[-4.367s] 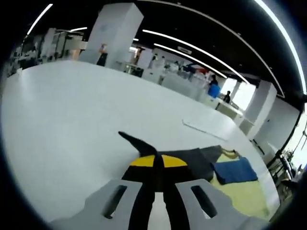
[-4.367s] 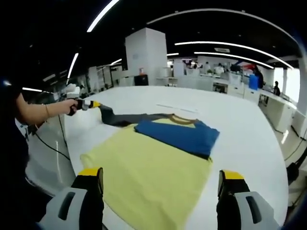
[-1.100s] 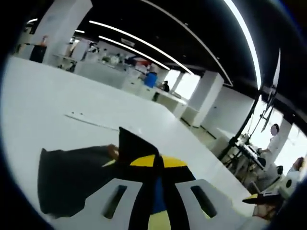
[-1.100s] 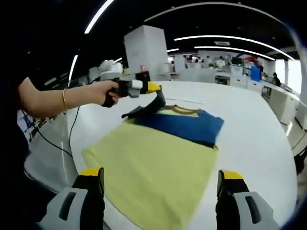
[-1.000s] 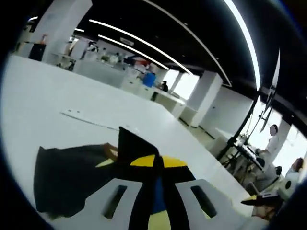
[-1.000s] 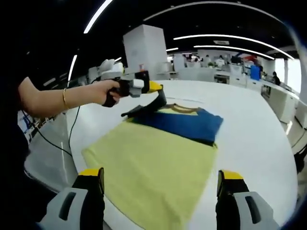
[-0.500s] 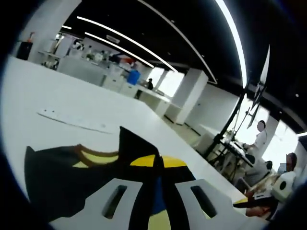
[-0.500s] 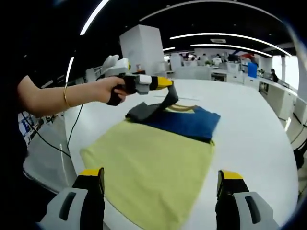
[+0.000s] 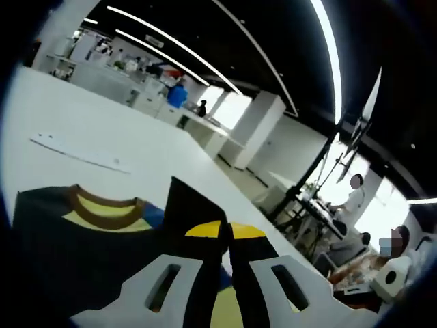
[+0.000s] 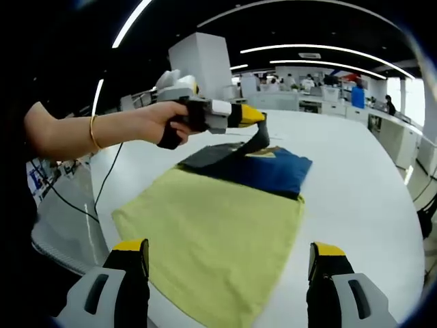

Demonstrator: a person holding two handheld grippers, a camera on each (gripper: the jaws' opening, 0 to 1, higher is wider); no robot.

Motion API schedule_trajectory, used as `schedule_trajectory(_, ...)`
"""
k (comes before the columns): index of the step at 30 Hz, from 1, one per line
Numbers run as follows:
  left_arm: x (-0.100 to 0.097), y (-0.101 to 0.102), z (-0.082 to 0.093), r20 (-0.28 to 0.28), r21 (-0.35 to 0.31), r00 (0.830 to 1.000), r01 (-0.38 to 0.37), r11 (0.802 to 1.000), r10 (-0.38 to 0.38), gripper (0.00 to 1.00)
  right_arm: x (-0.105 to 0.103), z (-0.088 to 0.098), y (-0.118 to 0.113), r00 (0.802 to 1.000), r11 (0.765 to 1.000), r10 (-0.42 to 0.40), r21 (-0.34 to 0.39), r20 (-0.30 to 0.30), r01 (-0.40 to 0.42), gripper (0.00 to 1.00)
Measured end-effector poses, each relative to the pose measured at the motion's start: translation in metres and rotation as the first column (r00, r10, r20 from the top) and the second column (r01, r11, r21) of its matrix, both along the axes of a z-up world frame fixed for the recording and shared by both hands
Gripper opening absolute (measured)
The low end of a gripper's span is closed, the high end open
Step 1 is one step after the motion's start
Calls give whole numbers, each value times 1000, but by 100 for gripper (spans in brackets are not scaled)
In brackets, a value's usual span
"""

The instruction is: Fold the garment on the visible template until the final outline fits inside the template.

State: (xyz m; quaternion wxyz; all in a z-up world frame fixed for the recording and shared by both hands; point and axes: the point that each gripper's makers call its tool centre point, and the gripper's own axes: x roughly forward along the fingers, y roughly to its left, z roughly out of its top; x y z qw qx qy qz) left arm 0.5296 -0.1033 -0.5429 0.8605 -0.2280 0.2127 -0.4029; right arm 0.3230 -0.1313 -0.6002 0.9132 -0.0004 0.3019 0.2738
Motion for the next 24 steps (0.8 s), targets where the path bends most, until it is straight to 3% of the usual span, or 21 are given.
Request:
schedule_trajectory(3, -5, -7, -5, 3, 33, 1000, 26, 999, -26, 0, -1, -1, 0, 1000, 1000, -3, -3, -2, 3, 96)
schedule_trajectory(8, -7, -16, -13, -35, 7, 999, 29, 1000, -29, 0, -1, -3, 0, 1000, 1000, -7, 5, -5, 7, 96)
schedule_trajectory(10, -5, -20, -18, -98, -28, 995, 17, 999, -19, 0, -1, -3, 0, 1000, 1000, -11, 9, -3, 11, 97)
schedule_trajectory(15, -2, -25, -38, -136, 11, 991, 7, 1000, -6, 0, 0, -3, 0, 1000, 1000, -14, 12, 1, 14, 96)
schedule_trajectory(24, -18, -44, -59, -144, 53, 988, 64, 997, -56, 1, 5, -1, -3, 1000, 999, -28, 22, 11, 28, 97)
